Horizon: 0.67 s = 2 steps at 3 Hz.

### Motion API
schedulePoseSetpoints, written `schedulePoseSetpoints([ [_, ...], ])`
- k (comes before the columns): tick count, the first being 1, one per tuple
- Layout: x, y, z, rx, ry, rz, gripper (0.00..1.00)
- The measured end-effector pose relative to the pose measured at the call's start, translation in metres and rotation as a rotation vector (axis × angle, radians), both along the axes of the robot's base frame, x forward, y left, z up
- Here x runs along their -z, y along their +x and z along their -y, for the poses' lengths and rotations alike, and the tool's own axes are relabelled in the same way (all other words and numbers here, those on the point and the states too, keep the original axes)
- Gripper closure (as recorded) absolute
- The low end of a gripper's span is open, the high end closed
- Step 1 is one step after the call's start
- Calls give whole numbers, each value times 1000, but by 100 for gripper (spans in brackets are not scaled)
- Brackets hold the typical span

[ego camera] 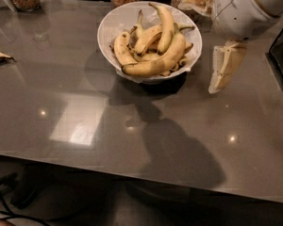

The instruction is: Pick banana from white bowl

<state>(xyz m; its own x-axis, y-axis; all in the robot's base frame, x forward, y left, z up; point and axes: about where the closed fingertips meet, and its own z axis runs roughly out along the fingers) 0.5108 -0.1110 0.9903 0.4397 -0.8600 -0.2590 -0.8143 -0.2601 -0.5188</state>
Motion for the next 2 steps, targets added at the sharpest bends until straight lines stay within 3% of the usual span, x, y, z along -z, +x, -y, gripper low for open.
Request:
schedulePoseSetpoints([
  [1,4,5,3,1,-34,49,0],
  [2,15,24,-2,-42,-89,77,0],
])
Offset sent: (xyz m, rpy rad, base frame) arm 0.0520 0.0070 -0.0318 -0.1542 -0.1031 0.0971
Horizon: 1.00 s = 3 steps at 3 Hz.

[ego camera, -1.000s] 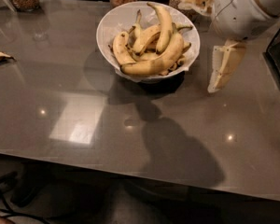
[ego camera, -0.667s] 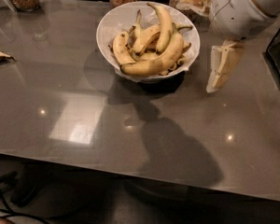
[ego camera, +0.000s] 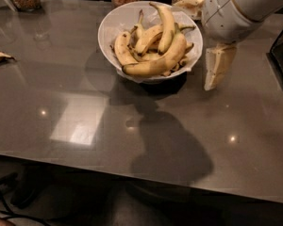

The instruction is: Pick banana from white bowl

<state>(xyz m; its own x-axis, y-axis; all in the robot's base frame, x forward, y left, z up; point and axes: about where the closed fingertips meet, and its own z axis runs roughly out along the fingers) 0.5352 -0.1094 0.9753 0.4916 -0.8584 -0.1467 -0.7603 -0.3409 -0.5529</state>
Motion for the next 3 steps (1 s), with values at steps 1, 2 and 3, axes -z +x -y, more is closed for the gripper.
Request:
schedulePoseSetpoints([
  [1,11,20,-13,-75,-65,3,15],
  [2,19,34,-21,-139,-113,4,33],
  [3,24,45,-27,-182,-143,9,38],
])
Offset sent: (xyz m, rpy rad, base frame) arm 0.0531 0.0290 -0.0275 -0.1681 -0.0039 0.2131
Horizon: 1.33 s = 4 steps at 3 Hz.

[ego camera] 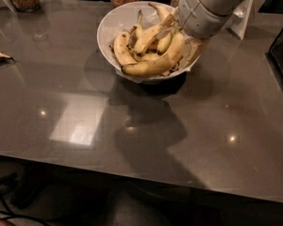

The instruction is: Pick banana from white bowl

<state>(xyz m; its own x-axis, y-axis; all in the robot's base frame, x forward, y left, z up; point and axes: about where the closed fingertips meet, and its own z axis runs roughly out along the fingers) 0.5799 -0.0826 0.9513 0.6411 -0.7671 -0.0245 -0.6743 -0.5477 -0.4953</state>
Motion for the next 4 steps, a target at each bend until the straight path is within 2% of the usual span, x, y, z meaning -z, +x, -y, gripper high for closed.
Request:
schedulePoseSetpoints([
  [1,8,10,-4,-34,-31,-2,37],
  [3,29,30,-3,-54,-75,-19,43],
  [4,37,36,-1,-51,-87,-27,55],
])
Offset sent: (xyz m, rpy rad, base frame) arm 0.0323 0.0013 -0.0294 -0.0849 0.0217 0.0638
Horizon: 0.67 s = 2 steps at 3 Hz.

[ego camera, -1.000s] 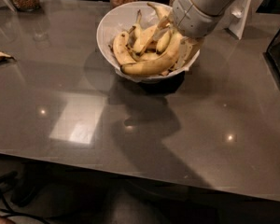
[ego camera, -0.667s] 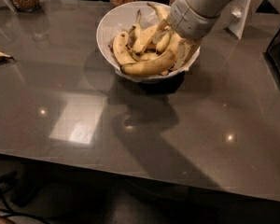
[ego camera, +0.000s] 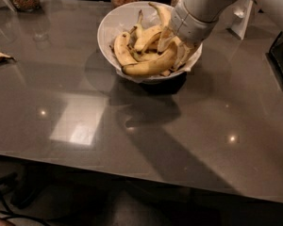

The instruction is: Pick banana from white bowl

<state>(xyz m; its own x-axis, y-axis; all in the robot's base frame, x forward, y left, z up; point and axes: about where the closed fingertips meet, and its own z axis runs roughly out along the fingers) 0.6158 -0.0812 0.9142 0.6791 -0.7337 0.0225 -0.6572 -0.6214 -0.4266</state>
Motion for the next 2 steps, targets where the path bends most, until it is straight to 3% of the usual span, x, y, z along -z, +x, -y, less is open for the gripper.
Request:
schedulePoseSetpoints([
  [2,-4,-8,4,27,18,-23,97],
])
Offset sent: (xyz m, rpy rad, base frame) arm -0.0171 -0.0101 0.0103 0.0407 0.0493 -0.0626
